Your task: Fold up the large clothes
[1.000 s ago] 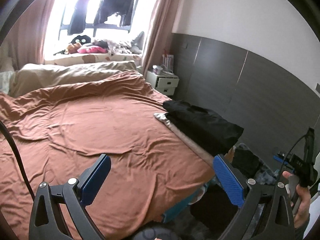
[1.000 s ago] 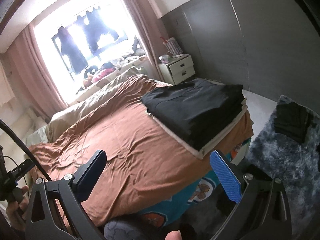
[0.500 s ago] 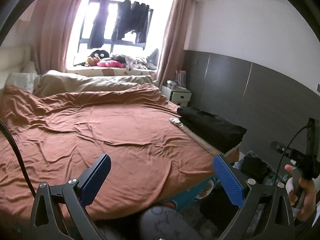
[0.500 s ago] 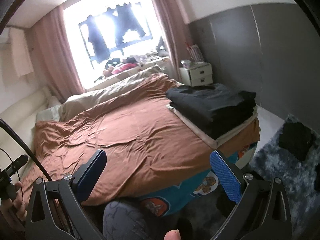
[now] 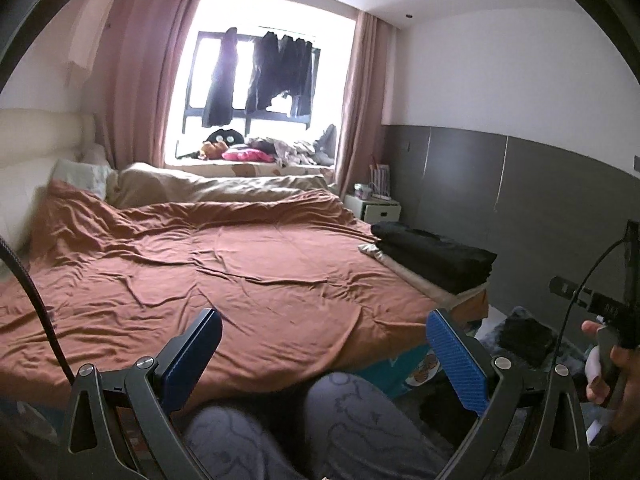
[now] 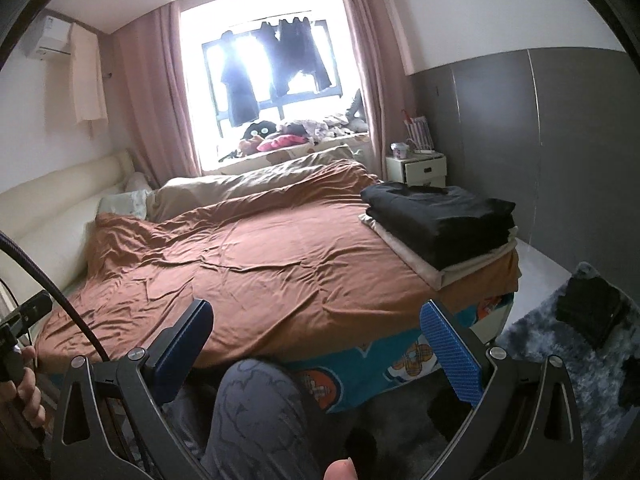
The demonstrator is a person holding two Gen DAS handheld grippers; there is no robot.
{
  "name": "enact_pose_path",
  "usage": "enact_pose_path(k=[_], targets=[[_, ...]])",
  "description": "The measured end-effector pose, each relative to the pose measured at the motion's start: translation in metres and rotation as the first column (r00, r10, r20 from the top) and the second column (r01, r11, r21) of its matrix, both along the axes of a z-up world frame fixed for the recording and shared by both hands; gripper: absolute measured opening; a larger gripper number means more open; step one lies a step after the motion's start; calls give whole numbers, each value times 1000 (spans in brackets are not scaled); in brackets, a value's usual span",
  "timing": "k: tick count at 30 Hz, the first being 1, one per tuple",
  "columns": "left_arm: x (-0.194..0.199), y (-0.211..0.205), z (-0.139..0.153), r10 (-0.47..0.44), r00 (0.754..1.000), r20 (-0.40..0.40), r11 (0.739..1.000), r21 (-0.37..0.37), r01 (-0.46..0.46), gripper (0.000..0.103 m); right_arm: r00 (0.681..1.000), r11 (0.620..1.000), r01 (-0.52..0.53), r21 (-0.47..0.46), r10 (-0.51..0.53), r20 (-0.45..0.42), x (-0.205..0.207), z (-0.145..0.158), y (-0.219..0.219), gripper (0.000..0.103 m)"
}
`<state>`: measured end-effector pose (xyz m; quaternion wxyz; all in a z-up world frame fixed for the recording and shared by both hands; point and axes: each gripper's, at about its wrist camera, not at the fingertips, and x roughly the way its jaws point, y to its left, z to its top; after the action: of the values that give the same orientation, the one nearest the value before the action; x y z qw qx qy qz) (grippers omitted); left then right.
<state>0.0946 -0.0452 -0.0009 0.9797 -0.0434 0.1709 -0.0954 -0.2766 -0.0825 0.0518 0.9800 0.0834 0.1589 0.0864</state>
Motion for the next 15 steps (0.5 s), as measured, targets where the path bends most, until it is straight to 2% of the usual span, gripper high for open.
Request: enact_pose_path(k=[9, 15], targets=[[-43, 6, -10, 40, 998, 50, 999, -9, -40, 103, 999, 1000, -14, -21, 15, 47, -24, -14, 20, 103], [-52, 9, -10, 41, 998, 57, 999, -11, -40, 103, 999, 999, -41, -20, 41, 33, -21, -29, 41, 103]])
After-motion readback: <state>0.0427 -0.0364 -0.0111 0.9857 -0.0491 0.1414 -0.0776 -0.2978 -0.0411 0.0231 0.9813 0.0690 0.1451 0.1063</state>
